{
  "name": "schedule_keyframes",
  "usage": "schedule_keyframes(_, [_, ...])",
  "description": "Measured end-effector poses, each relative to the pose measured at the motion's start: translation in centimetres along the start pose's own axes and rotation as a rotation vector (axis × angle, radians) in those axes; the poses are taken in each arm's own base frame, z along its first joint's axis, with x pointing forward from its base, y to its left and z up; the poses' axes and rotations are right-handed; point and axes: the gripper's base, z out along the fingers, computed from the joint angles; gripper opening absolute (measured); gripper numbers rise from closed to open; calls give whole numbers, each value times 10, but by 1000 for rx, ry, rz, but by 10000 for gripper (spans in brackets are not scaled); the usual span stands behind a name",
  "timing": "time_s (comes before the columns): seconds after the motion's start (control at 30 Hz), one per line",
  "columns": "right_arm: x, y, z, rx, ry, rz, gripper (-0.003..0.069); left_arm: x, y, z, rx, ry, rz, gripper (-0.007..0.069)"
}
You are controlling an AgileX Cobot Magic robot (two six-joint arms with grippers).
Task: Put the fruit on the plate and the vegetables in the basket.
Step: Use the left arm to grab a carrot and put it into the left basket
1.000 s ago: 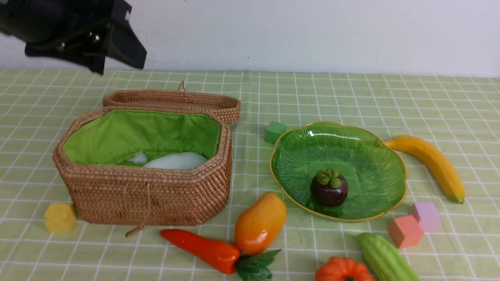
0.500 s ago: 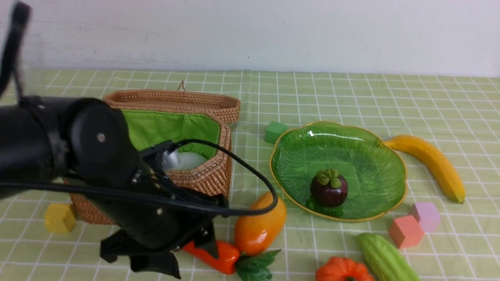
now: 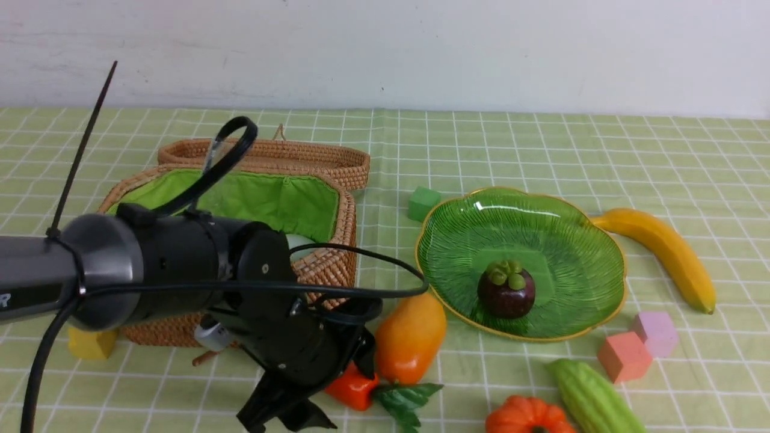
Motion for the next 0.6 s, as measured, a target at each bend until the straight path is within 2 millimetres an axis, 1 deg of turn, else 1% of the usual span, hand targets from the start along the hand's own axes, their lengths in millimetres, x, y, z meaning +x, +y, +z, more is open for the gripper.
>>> schedule_keyframes(0.1, [0, 0, 0, 0, 0, 0, 240, -1, 0, -2, -3, -11, 15, 480])
schedule_keyframes(0.23, [0, 0, 0, 0, 0, 0, 240, -1, 6, -14, -32, -32, 50, 480])
schedule_keyframes(0.4, [0, 0, 0, 0, 0, 0, 240, 0, 5, -38, 20, -73, 65, 480])
schedule_keyframes(0.47, [0, 0, 0, 0, 0, 0, 240, -1, 5, -42, 29, -90, 54, 480])
schedule_keyframes(0.6, [0, 0, 0, 0, 0, 0, 240, -5, 5, -39, 18, -130, 21, 480])
